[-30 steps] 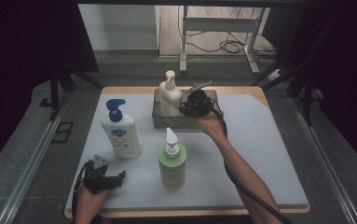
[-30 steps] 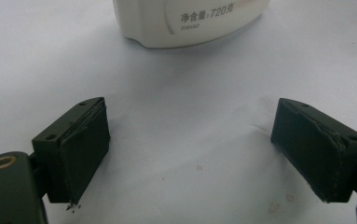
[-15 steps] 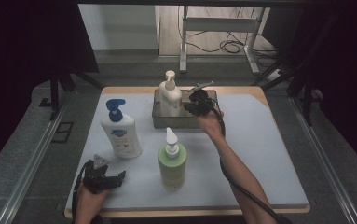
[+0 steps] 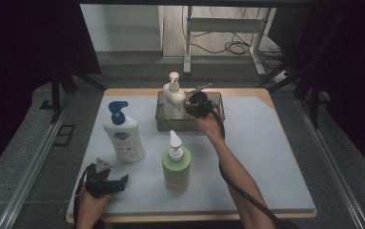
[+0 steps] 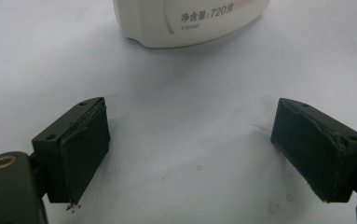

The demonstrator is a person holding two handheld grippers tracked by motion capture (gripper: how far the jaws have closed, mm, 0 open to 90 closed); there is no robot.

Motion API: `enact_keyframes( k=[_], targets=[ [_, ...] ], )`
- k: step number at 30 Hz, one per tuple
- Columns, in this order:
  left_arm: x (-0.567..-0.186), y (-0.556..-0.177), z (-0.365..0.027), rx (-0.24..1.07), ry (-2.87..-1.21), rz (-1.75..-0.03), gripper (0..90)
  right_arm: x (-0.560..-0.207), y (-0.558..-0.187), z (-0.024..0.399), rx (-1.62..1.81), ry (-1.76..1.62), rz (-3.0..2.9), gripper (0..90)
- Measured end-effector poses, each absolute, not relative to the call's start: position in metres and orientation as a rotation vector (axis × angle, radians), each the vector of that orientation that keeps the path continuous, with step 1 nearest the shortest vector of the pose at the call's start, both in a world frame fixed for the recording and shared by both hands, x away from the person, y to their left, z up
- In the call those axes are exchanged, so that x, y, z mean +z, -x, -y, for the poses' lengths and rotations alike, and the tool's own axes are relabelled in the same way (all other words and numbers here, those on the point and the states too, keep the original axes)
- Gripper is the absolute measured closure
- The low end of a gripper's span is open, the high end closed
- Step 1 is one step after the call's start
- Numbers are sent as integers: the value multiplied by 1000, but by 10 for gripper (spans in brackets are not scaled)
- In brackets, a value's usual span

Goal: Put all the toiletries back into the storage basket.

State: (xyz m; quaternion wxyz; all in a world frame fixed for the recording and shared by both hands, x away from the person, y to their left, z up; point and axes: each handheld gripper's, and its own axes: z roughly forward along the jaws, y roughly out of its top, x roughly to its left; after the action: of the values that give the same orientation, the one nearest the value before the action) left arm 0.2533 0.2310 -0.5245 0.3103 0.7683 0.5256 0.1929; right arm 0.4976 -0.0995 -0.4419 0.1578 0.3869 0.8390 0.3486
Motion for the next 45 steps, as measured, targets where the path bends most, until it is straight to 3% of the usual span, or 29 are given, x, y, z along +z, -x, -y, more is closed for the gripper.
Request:
enact_keyframes(
  k=[45],
  targets=[
    [-524, -254, -231, 510, -2033, -1388, 114, -449, -499, 64, 989, -1096, -2451, 897]
  ],
)
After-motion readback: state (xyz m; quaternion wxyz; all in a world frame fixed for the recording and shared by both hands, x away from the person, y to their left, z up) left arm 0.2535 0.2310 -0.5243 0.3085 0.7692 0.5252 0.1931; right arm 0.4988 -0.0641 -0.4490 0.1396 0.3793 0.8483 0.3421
